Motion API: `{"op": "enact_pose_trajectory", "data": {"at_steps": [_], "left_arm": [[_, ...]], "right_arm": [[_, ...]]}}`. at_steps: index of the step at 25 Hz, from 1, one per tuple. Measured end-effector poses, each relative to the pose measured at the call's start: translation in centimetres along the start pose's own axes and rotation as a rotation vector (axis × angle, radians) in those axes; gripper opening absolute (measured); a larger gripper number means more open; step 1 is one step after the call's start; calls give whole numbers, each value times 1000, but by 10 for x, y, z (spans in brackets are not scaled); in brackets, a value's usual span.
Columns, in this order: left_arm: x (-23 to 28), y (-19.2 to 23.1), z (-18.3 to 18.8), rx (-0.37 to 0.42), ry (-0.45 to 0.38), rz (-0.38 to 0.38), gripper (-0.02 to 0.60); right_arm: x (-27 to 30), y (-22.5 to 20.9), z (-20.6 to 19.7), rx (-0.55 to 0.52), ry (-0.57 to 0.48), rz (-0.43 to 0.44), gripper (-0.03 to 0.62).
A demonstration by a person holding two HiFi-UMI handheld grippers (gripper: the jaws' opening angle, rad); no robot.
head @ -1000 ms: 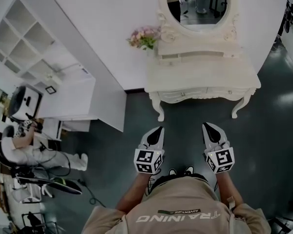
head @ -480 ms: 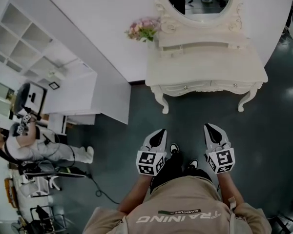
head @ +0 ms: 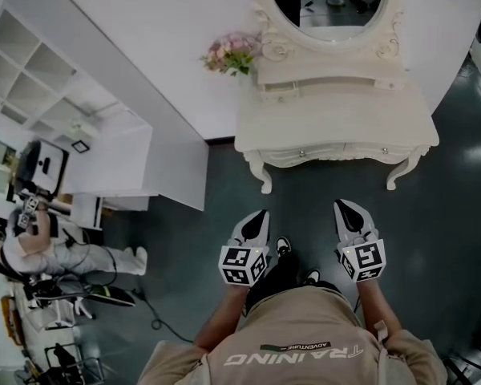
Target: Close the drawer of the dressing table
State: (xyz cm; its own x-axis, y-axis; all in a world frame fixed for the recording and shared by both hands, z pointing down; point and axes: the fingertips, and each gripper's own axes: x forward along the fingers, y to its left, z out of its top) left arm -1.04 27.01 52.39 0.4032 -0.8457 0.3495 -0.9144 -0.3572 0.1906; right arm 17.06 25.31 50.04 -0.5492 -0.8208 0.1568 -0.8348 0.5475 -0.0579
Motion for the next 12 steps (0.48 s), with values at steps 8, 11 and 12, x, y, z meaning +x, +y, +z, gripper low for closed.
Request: {"op": "enact_pose_trajectory", "data": {"at_steps": [8, 11, 12], "left_arm": [[47, 37, 38, 3, -13, -44, 17], [65, 52, 54, 17, -21, -73, 17], [70, 56, 59, 23, -25, -84, 18]], "right_arm": [[59, -9, 24, 1, 18, 20, 2], [82, -8, 33, 14, 26, 38, 2], [89, -9, 35, 16, 30, 36, 2]]}}
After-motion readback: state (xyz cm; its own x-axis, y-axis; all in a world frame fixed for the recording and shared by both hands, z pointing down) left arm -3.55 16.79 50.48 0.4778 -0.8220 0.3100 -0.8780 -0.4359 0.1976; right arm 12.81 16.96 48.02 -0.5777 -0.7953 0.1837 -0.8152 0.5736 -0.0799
